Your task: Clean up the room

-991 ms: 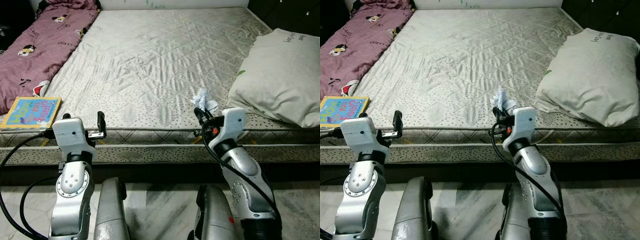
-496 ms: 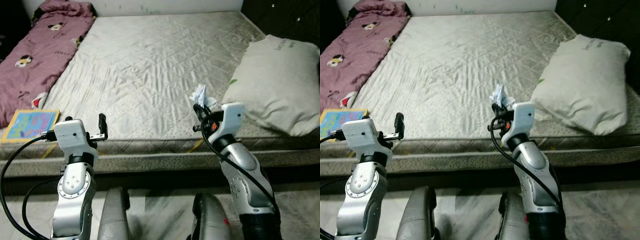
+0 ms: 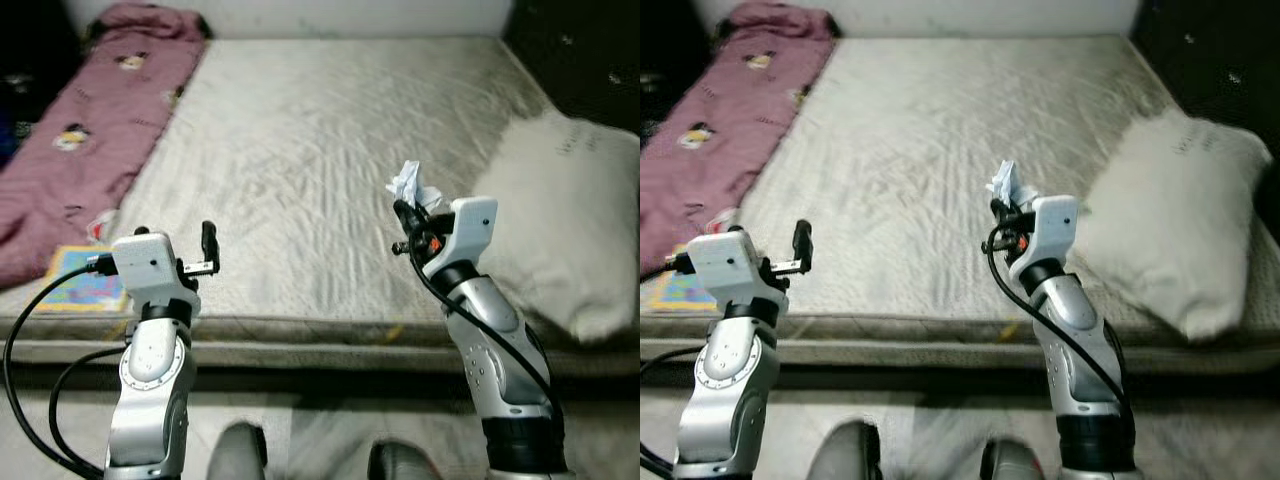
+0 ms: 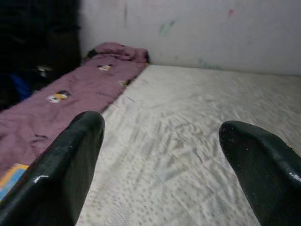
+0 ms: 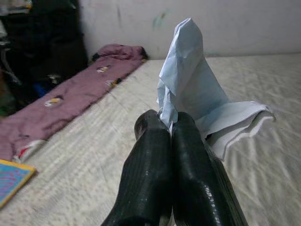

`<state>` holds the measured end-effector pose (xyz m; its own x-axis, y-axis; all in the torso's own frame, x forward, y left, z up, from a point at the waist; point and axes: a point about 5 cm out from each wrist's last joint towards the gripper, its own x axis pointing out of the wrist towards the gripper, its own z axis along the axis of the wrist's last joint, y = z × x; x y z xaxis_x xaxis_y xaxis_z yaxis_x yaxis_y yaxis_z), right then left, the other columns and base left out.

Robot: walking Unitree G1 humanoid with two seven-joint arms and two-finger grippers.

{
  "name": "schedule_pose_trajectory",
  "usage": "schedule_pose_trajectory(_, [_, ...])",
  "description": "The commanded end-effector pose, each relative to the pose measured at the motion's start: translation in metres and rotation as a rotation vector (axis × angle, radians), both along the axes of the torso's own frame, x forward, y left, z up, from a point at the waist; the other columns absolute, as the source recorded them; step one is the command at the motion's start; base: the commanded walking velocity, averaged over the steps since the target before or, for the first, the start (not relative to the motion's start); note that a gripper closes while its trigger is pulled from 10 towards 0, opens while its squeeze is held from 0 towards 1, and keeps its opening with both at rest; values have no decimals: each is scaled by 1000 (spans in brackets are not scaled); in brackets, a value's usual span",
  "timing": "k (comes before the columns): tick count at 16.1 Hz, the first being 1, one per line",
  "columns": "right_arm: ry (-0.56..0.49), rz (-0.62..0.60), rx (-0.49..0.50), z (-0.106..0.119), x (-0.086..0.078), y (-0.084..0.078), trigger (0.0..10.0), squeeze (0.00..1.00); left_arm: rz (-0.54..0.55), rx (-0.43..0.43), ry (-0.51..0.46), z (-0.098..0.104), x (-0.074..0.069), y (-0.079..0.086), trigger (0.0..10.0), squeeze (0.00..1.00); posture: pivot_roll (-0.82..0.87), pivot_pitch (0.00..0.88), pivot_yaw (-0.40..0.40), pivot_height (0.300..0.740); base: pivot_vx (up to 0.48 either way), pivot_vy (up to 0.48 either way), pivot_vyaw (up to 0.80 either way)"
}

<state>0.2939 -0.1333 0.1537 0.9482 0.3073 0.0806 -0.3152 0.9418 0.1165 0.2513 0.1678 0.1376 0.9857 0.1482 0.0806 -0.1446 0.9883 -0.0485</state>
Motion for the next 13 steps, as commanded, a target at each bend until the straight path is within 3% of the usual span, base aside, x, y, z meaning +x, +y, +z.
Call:
schedule_pose_trajectory(1, [4, 0, 11, 0, 3, 2, 10000, 0, 10, 13, 1, 0, 0, 1, 10000, 0, -60, 0, 28, 740, 0, 0, 0])
schedule_pose_trajectory(6, [17, -67, 28, -2, 9, -6, 10000, 0, 0, -16, -15, 0, 0, 4, 10000, 0, -61, 0, 26, 740, 0, 0, 0])
schedule_pose_trajectory(10, [20, -72, 52, -6, 13, 5, 10000, 0, 13, 22, -45, 6, 9, 7, 10000, 0, -54, 0, 28, 740, 0, 0, 0])
schedule_pose_trajectory(12, [32, -102, 59, -7, 21, 6, 10000, 0, 31, 48, -47, 6, 13, 9, 10000, 0, -51, 0, 26, 740, 0, 0, 0])
schedule_pose_trajectory(13, [37, -152, 35, -3, 32, 6, 10000, 0, 42, 40, -62, 10, 14, 12, 10000, 0, -50, 0, 26, 740, 0, 0, 0])
